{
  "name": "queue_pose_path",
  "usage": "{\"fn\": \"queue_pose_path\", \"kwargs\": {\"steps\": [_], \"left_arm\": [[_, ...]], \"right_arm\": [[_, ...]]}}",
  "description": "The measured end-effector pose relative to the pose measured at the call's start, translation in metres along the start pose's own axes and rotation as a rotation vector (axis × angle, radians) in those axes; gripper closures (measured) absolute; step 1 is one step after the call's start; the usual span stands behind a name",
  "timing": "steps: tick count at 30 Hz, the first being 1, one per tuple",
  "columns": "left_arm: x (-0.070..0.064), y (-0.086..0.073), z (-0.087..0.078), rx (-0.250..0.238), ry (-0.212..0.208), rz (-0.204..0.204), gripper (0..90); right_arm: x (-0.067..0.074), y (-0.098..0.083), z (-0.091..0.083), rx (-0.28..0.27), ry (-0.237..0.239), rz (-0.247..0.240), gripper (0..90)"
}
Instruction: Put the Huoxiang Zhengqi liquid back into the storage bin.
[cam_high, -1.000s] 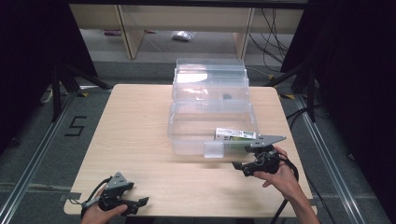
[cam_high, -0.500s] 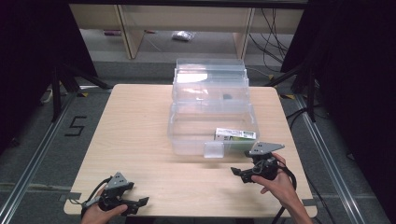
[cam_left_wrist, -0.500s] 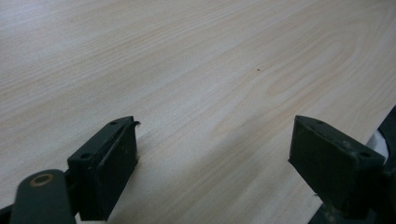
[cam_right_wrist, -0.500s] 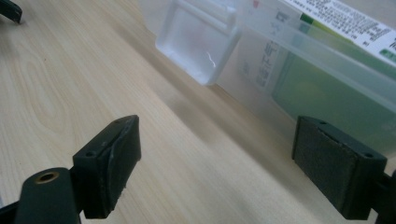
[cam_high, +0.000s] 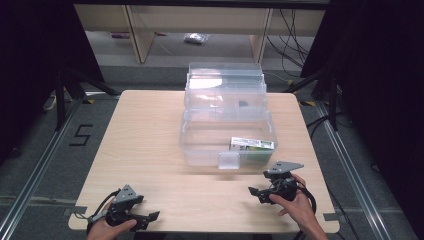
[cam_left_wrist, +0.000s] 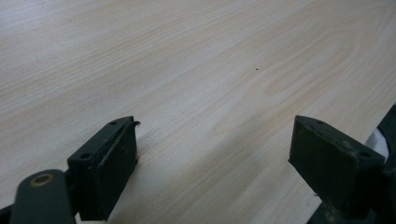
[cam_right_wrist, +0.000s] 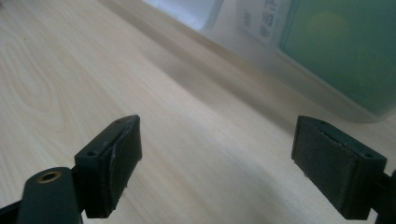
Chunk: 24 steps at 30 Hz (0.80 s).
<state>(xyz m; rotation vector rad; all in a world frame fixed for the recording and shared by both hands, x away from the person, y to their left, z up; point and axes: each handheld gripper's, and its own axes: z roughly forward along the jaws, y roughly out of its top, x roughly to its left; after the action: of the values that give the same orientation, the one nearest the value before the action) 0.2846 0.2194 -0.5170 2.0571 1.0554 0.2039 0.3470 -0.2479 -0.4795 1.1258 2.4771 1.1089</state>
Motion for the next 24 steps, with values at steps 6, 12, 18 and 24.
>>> {"fn": "queue_pose_path", "kwargs": {"steps": [6,12,18,24], "left_arm": [[-0.002,0.000,0.000,-0.007,0.008,0.003,14.8],[-0.001,0.000,-0.002,0.005,0.025,0.028,14.8],[-0.003,-0.001,-0.004,0.013,0.038,0.037,14.8],[-0.004,-0.001,-0.007,0.023,0.031,0.054,14.8]], "right_arm": [[0.006,-0.007,-0.001,0.010,0.004,0.010,17.2],[0.012,-0.010,-0.005,0.012,0.002,-0.004,17.2],[0.015,-0.013,-0.007,0.010,0.005,-0.003,17.2],[0.022,-0.018,-0.011,0.029,0.013,0.008,17.2]]}}
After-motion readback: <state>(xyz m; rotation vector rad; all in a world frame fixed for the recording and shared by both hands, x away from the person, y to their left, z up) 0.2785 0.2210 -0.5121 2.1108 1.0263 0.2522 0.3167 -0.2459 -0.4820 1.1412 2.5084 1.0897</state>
